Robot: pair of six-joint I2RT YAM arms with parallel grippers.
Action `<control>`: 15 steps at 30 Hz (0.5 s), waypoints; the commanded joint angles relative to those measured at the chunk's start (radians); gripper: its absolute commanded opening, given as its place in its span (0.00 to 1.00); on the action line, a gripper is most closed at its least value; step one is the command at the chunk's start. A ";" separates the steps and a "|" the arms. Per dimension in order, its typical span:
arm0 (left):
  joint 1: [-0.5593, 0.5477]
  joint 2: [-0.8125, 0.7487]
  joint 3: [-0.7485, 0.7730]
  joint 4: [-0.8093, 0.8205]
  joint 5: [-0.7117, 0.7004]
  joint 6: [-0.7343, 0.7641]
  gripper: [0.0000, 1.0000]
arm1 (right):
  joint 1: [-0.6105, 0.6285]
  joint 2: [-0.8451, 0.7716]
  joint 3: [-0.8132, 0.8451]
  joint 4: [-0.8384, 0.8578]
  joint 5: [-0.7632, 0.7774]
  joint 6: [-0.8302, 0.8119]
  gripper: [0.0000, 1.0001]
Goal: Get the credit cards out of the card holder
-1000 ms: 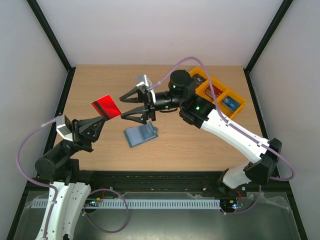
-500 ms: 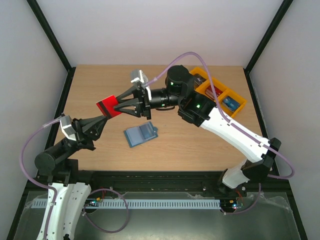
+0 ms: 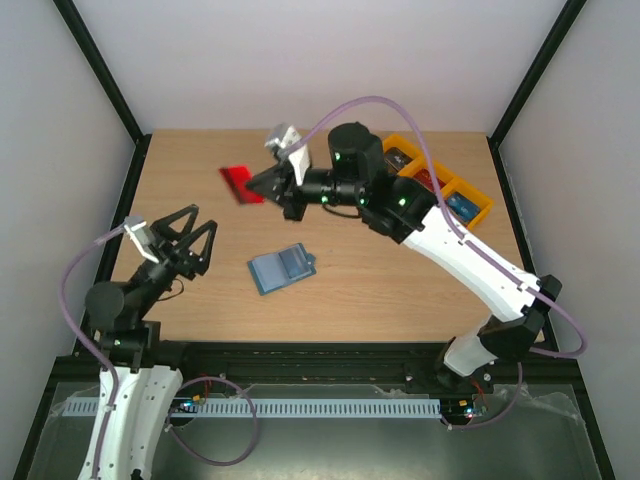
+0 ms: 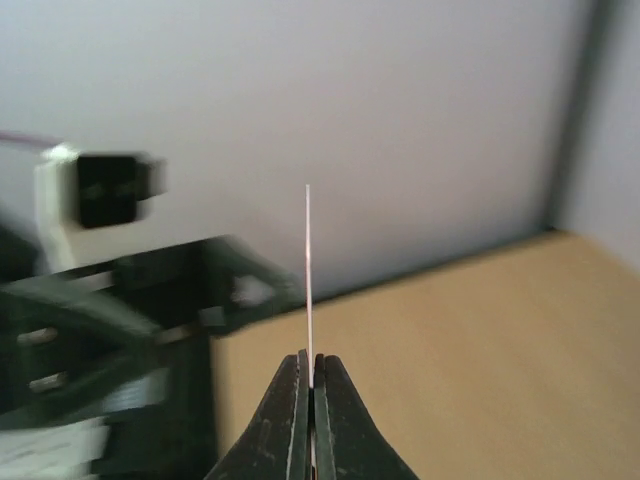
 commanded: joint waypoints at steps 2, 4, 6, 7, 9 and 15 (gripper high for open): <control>0.068 -0.044 -0.167 -0.413 -0.382 -0.173 0.99 | -0.128 0.134 0.184 -0.463 0.926 -0.227 0.01; 0.098 -0.103 -0.230 -0.487 -0.436 -0.223 1.00 | -0.197 0.243 0.266 -0.597 1.210 -0.303 0.02; 0.141 -0.145 -0.273 -0.561 -0.467 -0.270 1.00 | -0.287 0.290 0.262 -0.610 1.308 -0.352 0.01; 0.157 -0.159 -0.285 -0.585 -0.472 -0.274 0.99 | -0.340 0.308 0.254 -0.605 1.302 -0.364 0.01; 0.169 -0.184 -0.304 -0.620 -0.490 -0.267 1.00 | -0.419 0.353 0.250 -0.593 1.331 -0.391 0.01; 0.183 -0.247 -0.359 -0.654 -0.539 -0.288 1.00 | -0.566 0.472 0.184 -0.461 1.432 -0.503 0.01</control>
